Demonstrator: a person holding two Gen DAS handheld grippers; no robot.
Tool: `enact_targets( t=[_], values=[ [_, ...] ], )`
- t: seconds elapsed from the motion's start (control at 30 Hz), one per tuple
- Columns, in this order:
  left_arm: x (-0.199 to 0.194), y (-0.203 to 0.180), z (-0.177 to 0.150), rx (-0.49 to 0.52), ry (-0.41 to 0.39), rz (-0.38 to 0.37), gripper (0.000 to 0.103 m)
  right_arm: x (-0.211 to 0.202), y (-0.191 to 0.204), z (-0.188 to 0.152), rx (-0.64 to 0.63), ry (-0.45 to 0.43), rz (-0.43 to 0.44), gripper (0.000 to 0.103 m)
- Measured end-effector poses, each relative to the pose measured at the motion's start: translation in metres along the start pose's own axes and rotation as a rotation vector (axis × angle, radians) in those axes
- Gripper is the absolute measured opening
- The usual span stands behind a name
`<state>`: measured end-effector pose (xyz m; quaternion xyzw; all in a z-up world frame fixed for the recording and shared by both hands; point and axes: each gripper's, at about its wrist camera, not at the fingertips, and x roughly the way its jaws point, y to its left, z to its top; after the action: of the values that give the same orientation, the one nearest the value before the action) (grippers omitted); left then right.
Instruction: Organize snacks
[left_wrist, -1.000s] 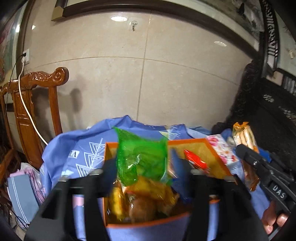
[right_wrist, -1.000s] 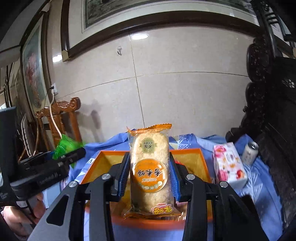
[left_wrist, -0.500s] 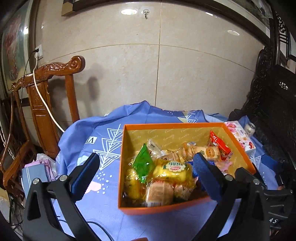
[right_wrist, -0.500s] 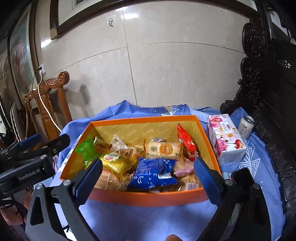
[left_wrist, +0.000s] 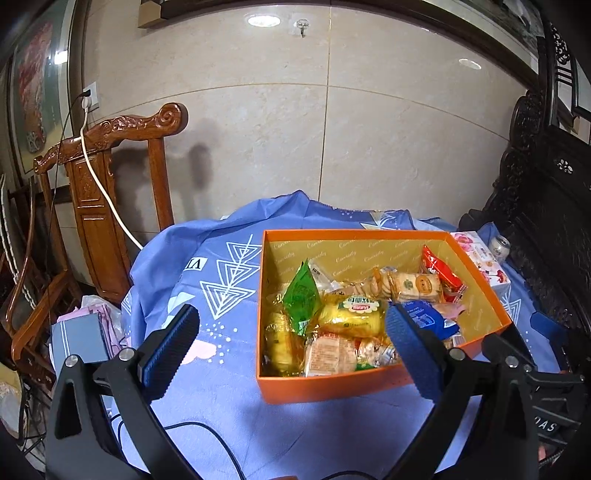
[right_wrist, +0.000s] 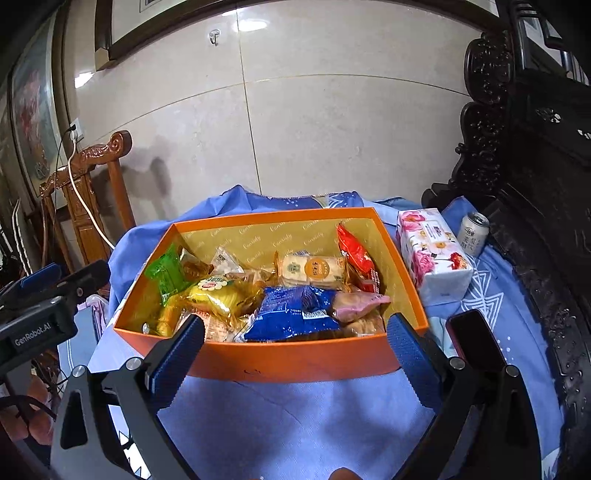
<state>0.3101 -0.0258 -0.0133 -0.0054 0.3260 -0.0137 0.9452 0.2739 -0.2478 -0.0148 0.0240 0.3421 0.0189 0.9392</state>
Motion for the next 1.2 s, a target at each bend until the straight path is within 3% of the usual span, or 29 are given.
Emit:
enact_targets(
  t=[1.2],
  values=[
    [-0.020,-0.001,-0.008,0.025,-0.027,0.024,0.099,-0.015,0.004,-0.006,-0.009,-0.012,0.010,0.100]
  ],
)
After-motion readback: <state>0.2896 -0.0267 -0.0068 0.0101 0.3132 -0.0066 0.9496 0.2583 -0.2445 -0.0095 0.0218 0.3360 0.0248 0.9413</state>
